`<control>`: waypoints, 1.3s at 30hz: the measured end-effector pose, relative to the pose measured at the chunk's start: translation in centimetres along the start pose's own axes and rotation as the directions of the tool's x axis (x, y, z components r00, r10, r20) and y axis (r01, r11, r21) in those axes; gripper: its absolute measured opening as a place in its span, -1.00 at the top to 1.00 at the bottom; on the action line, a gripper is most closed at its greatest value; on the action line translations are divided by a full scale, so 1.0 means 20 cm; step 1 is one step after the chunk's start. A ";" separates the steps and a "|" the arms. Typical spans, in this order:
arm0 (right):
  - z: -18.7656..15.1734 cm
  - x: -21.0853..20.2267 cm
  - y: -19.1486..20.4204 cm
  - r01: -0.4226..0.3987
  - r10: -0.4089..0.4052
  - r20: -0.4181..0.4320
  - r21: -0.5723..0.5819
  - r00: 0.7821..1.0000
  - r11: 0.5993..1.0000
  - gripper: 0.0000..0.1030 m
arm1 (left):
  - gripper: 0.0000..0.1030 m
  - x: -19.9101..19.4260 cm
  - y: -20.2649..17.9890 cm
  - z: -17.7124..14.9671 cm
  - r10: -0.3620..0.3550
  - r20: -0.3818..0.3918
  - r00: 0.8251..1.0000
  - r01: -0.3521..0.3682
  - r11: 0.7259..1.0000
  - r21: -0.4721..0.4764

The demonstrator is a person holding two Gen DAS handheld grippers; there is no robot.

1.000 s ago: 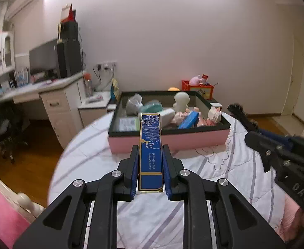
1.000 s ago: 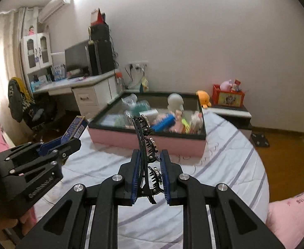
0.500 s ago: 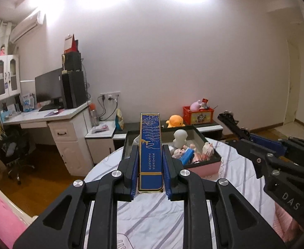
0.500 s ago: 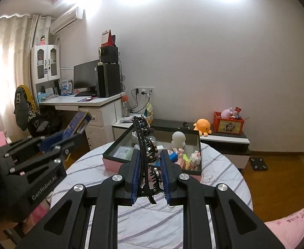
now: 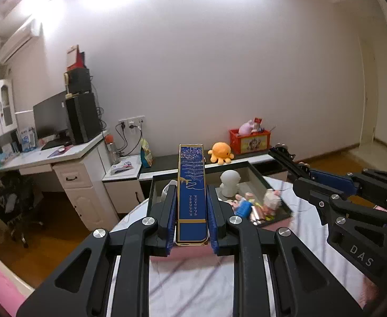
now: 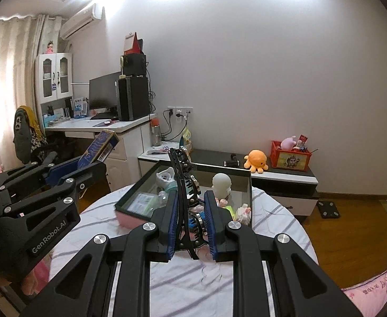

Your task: Organize rigid objects

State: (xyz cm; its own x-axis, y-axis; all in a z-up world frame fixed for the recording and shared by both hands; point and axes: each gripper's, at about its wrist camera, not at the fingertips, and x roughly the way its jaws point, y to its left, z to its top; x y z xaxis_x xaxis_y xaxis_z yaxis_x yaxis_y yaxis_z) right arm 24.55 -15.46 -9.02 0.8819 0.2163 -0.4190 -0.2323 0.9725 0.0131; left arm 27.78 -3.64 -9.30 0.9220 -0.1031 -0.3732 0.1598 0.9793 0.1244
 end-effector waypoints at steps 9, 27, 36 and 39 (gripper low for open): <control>0.02 0.48 -0.15 0.004 -0.001 -0.142 0.022 0.990 1.000 0.62 | 0.60 0.62 0.01 0.03 -0.024 -0.183 0.983 0.033 0.998 0.044; -0.04 0.74 -0.17 0.014 -0.008 -0.242 0.024 0.970 1.000 0.13 | -0.41 0.89 -0.03 -0.10 0.004 -0.281 0.960 0.016 0.997 0.070; 0.05 0.36 -0.19 0.033 -0.024 -0.127 0.069 0.992 0.997 -0.64 | -1.00 0.47 0.09 0.00 0.001 -0.141 0.990 -0.004 1.000 -0.018; 0.06 0.19 -0.15 0.036 -0.030 -0.094 0.069 0.995 0.997 -1.00 | -1.00 0.27 0.10 0.03 0.001 -0.091 0.996 -0.004 0.999 -0.039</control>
State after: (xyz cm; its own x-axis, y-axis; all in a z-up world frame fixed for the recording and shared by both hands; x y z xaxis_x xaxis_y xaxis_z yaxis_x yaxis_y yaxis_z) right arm 29.08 -17.51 -9.60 0.8461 0.1785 -0.5023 -0.1714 0.9833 0.0607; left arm 33.27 -2.27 -10.53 0.8861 -0.0861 -0.4555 0.1423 0.9857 0.0903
